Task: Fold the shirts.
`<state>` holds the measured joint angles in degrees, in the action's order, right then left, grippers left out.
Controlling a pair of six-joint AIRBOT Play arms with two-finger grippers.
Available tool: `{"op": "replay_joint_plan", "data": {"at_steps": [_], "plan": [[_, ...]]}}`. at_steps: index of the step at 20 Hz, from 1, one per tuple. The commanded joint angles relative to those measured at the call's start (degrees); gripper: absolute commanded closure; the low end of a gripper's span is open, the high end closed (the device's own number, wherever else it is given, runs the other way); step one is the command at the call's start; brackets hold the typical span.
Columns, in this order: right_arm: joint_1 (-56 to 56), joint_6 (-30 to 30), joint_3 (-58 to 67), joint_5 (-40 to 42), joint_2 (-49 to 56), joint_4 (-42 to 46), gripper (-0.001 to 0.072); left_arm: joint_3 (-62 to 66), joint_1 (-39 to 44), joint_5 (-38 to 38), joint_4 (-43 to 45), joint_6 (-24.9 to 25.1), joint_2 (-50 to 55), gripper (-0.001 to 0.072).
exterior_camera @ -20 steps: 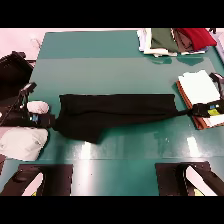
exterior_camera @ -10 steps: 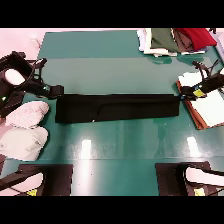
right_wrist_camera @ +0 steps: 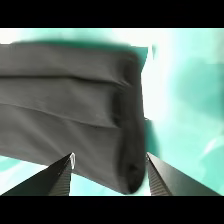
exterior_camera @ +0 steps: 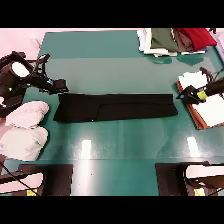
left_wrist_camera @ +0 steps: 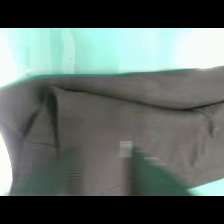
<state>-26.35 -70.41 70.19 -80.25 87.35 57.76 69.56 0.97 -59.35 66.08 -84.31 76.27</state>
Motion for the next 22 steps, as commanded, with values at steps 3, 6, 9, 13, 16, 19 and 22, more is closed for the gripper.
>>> {"op": "replay_joint_plan", "data": {"at_steps": [3, 6, 9, 13, 16, 19, 22], "plan": [[-4.6, 6.0, -8.4, -0.2, 4.6, -9.0, 0.0181, 0.2, 0.9, 0.4, -10.0, 2.1, 0.2, 0.0672], [-1.0, 6.5, -9.0, 2.5, 7.8, -11.7, 0.0183, 0.2, 6.0, 3.5, -10.0, 2.0, 0.7, 0.0681], [3.7, 6.5, -6.0, 5.2, 8.4, -11.7, 0.0439, 0.2, 12.6, 7.0, -10.0, -0.5, 2.7, 0.0681], [6.8, 6.4, 0.4, 4.1, 2.5, -11.7, 0.0695, 2.2, 21.2, 13.9, -11.6, -1.4, 8.7, 0.0681], [10.4, 3.9, 6.4, 1.2, -4.4, -11.8, 0.0695, 8.3, 26.2, 15.3, -12.6, -1.4, 16.3, 0.0682], [15.4, 1.1, 12.3, 0.8, -10.1, -11.8, 0.0695, 13.5, 29.2, 14.9, -12.6, -2.9, 23.5, 0.0681], [20.9, -1.8, 17.7, 0.8, -13.1, -11.8, 0.0695, 16.9, 30.3, 13.9, -13.0, -3.4, 28.1, 0.0682]]}}
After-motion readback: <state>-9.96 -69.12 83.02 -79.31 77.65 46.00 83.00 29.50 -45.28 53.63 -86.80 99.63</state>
